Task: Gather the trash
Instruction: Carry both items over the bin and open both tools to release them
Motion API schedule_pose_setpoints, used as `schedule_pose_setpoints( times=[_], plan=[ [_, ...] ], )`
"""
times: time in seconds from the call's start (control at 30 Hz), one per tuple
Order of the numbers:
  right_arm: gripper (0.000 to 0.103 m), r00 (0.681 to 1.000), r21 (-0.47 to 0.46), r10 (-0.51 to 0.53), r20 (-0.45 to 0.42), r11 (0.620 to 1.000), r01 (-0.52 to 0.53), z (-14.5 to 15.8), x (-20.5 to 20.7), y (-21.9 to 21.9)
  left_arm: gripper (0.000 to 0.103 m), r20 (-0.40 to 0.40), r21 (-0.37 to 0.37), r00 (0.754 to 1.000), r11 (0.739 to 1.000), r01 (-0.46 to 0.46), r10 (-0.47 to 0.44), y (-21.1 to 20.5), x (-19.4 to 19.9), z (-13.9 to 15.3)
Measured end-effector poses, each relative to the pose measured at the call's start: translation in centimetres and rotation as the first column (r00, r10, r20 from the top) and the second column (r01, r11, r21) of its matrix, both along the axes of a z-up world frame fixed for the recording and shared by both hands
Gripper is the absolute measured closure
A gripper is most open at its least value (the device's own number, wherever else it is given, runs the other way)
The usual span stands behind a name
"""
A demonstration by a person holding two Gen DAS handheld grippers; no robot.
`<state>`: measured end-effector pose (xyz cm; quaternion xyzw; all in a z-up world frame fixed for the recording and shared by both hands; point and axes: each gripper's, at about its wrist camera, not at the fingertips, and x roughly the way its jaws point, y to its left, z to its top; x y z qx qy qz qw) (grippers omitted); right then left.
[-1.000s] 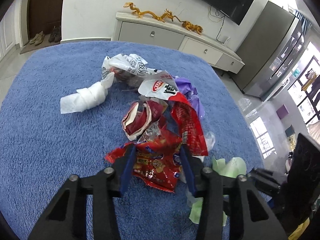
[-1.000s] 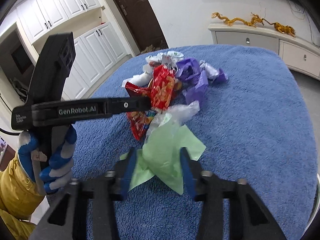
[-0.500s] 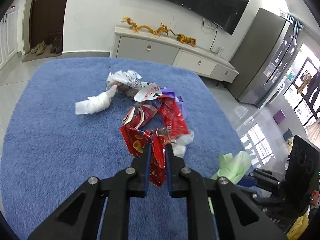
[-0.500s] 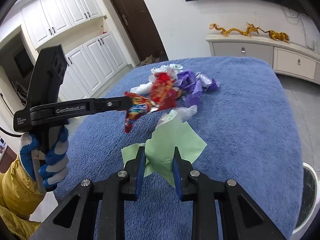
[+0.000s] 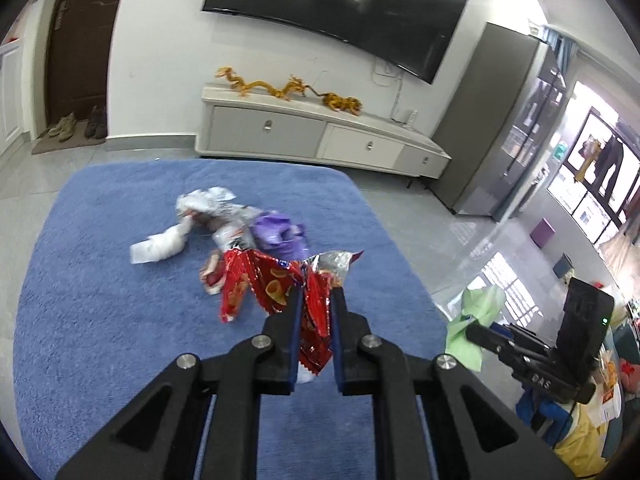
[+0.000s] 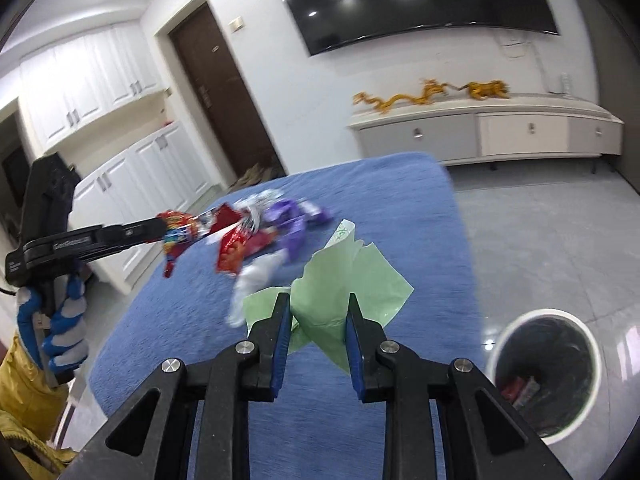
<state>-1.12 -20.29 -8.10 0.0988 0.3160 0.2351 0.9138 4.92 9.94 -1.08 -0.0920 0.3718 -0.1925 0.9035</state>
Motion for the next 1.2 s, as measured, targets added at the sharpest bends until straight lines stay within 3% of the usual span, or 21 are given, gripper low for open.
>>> schedule_pose_setpoints(
  times=[0.2, 0.4, 0.63, 0.9, 0.93, 0.97, 1.0, 1.07, 1.1, 1.2],
  plan=[
    [0.079, 0.992, 0.021, -0.125, 0.025, 0.992, 0.124, -0.4, -0.5, -5.1, 0.091, 0.0, 0.026, 0.994, 0.994, 0.106, -0.106, -5.3, 0.9, 1.0],
    [0.079, 0.966, 0.04, -0.258, -0.011, 0.965, 0.258, -2.5, 0.2, -10.5, 0.091, -0.024, 0.038, 0.969, 0.969, 0.245, -0.244, -13.6, 2.9, 0.8],
    [0.079, 0.914, 0.025, -0.393, -0.103, 0.917, 0.398, -6.1, 1.2, -16.8, 0.091, -0.072, 0.056, 0.924, 0.923, 0.381, -0.377, -24.0, 5.5, -1.6],
    [0.077, 0.859, -0.018, -0.476, -0.187, 0.876, 0.481, -9.9, 2.9, -21.4, 0.087, -0.153, 0.06, 0.895, 0.9, 0.432, -0.419, -32.6, 9.0, -5.6],
    [0.077, 0.853, -0.02, -0.484, -0.196, 0.872, 0.49, -10.3, 3.1, -21.7, 0.086, -0.167, 0.043, 0.889, 0.897, 0.439, -0.427, -33.4, 9.4, -6.1],
    [0.077, 0.847, -0.021, -0.49, -0.208, 0.868, 0.497, -10.8, 3.5, -22.0, 0.075, -0.171, 0.035, 0.887, 0.897, 0.441, -0.429, -34.0, 9.7, -6.5],
    [0.076, 0.839, -0.024, -0.496, -0.221, 0.863, 0.504, -11.4, 3.6, -22.3, 0.057, -0.176, 0.029, 0.886, 0.897, 0.44, -0.429, -34.5, 10.0, -7.0],
    [0.061, 0.823, -0.041, -0.513, -0.245, 0.853, 0.52, -12.6, 3.9, -23.0, 0.046, -0.195, 0.007, 0.88, 0.897, 0.443, -0.433, -35.2, 10.4, -8.0],
    [0.049, 0.816, -0.053, -0.522, -0.25, 0.848, 0.527, -13.0, 3.9, -23.2, 0.046, -0.213, -0.002, 0.871, 0.891, 0.453, -0.443, -35.7, 10.6, -8.5],
    [0.045, 0.797, -0.084, -0.54, -0.269, 0.838, 0.539, -14.0, 4.0, -23.6, 0.045, -0.236, 0.001, 0.851, 0.876, 0.483, -0.469, -36.4, 10.4, -9.3]
  ],
)
